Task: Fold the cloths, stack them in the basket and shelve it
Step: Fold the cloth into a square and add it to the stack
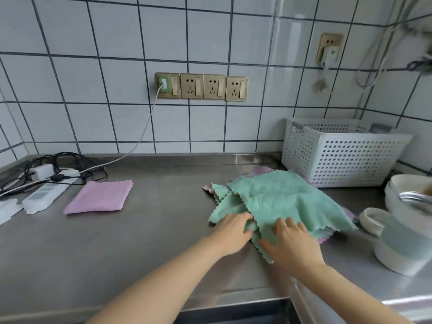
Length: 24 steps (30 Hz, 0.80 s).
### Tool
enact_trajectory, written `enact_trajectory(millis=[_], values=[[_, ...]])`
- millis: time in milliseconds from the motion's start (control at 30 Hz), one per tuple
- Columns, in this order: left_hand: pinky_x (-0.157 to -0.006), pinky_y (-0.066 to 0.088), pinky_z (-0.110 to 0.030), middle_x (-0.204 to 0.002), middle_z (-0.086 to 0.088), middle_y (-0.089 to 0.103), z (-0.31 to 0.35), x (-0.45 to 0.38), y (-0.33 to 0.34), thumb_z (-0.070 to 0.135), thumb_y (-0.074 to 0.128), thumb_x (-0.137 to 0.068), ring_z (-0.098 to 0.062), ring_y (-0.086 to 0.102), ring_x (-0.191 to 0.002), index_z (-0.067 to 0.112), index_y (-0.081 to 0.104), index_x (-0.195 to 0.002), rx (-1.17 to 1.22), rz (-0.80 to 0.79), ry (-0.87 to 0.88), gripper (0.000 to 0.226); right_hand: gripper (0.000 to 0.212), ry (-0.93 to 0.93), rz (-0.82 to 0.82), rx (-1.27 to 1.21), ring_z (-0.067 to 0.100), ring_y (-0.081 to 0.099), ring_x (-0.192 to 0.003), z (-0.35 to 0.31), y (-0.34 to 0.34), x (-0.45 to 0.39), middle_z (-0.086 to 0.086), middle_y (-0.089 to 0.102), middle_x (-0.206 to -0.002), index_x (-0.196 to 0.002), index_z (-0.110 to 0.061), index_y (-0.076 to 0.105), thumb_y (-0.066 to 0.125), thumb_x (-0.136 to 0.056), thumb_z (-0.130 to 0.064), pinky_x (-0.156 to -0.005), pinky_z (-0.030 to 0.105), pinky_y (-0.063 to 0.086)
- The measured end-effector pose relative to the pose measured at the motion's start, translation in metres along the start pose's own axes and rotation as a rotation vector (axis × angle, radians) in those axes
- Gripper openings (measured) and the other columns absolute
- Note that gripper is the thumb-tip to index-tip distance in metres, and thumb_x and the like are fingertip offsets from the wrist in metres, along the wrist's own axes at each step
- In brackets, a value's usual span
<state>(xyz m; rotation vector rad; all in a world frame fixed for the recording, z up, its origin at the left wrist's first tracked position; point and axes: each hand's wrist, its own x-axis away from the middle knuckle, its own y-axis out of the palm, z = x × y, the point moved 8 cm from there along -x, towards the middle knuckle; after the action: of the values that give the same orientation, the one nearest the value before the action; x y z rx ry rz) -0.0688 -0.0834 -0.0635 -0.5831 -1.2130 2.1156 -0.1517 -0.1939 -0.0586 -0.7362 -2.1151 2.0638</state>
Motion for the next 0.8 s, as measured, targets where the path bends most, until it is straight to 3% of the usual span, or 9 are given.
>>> enact_trajectory(millis=[133,233,300,367,433,500,600,667,800], values=[[-0.094,0.045,-0.042,-0.127,-0.012,0.057,-0.004,-0.007,0.006,0.035,0.046,-0.095,-0.030,0.054,-0.115,0.030,0.014,-0.145,0.053,0.011,-0.027,0.060,0.022,-0.046,0.032,0.031,0.031,0.059,-0.075,-0.006,0.001,-0.005,0.006,0.059,-0.081,-0.078,-0.013,0.053,0.068,-0.072,-0.028,-0.050,0.030,0.033],[-0.082,0.049,-0.045,-0.096,-0.012,0.063,-0.008,-0.020,0.014,0.041,0.041,-0.096,-0.027,0.062,-0.089,0.041,-0.015,-0.145,0.082,-0.025,-0.032,0.074,0.054,-0.090,0.068,0.005,0.029,0.052,-0.040,0.001,-0.004,-0.016,0.005,0.050,-0.052,-0.058,-0.016,0.032,0.084,-0.046,-0.015,-0.039,0.018,0.009],[-0.068,0.049,-0.044,-0.068,-0.005,0.049,-0.004,-0.029,0.018,0.036,0.039,-0.098,-0.021,0.052,-0.062,0.044,-0.022,-0.142,0.107,-0.045,-0.014,0.076,0.043,-0.078,0.054,0.054,0.028,0.054,-0.048,0.009,-0.002,-0.025,0.005,0.049,-0.059,-0.065,-0.015,0.036,0.077,-0.071,-0.025,-0.039,0.024,0.018],[-0.064,0.047,-0.042,-0.063,-0.003,0.044,0.000,-0.039,0.020,0.030,0.037,-0.099,-0.022,0.049,-0.059,0.045,-0.024,-0.142,0.101,-0.047,0.000,0.076,0.041,-0.071,0.117,0.077,0.028,0.050,-0.053,0.015,-0.007,-0.031,0.000,0.036,-0.057,-0.065,-0.014,0.037,0.065,-0.087,-0.035,-0.043,0.027,0.023],[-0.067,0.049,-0.042,-0.067,-0.004,0.046,0.005,-0.051,0.023,0.027,0.036,-0.099,-0.026,0.054,-0.064,0.046,-0.021,-0.143,0.091,-0.059,0.012,0.074,0.047,-0.022,0.086,0.054,0.027,0.044,-0.061,0.024,-0.007,-0.040,-0.003,0.027,-0.057,-0.061,-0.016,0.028,0.052,-0.094,-0.040,-0.047,0.031,0.024],[-0.063,0.048,-0.040,-0.073,-0.003,0.048,0.007,-0.062,0.025,0.026,0.035,-0.099,-0.024,0.055,-0.066,0.047,-0.013,-0.144,0.105,-0.072,0.004,0.070,0.047,0.017,0.017,0.008,0.028,0.043,-0.065,0.031,-0.009,-0.047,-0.002,0.032,-0.060,-0.061,-0.017,0.026,0.043,-0.097,-0.042,-0.053,0.031,0.029],[-0.072,0.050,-0.038,-0.093,-0.006,0.059,0.008,-0.074,0.014,0.033,0.037,-0.097,-0.023,0.059,-0.078,0.044,0.010,-0.146,0.090,-0.005,-0.028,0.057,0.048,-0.043,0.171,-0.024,0.028,0.044,-0.057,0.026,-0.037,-0.050,0.000,0.046,-0.061,-0.066,-0.014,0.037,0.045,-0.093,-0.053,-0.047,0.030,0.026],[-0.082,0.051,-0.041,-0.111,-0.007,0.062,0.009,-0.079,0.001,0.037,0.041,-0.095,-0.030,0.061,-0.097,0.040,0.028,-0.140,-0.029,0.100,-0.016,0.047,0.039,-0.122,0.250,-0.076,0.026,0.043,-0.060,0.018,-0.054,-0.050,0.002,0.053,-0.068,-0.071,-0.015,0.041,0.048,-0.093,-0.046,-0.047,0.031,0.024],[-0.078,0.050,-0.038,-0.109,-0.003,0.067,0.007,-0.084,-0.032,0.034,0.047,-0.092,-0.029,0.061,-0.102,0.028,0.057,-0.117,-0.032,0.328,-0.003,0.028,0.023,-0.300,0.412,-0.212,0.025,0.053,-0.071,-0.003,-0.106,-0.054,0.003,0.062,-0.081,-0.082,-0.011,0.054,0.047,-0.096,-0.028,-0.054,0.037,0.043]])
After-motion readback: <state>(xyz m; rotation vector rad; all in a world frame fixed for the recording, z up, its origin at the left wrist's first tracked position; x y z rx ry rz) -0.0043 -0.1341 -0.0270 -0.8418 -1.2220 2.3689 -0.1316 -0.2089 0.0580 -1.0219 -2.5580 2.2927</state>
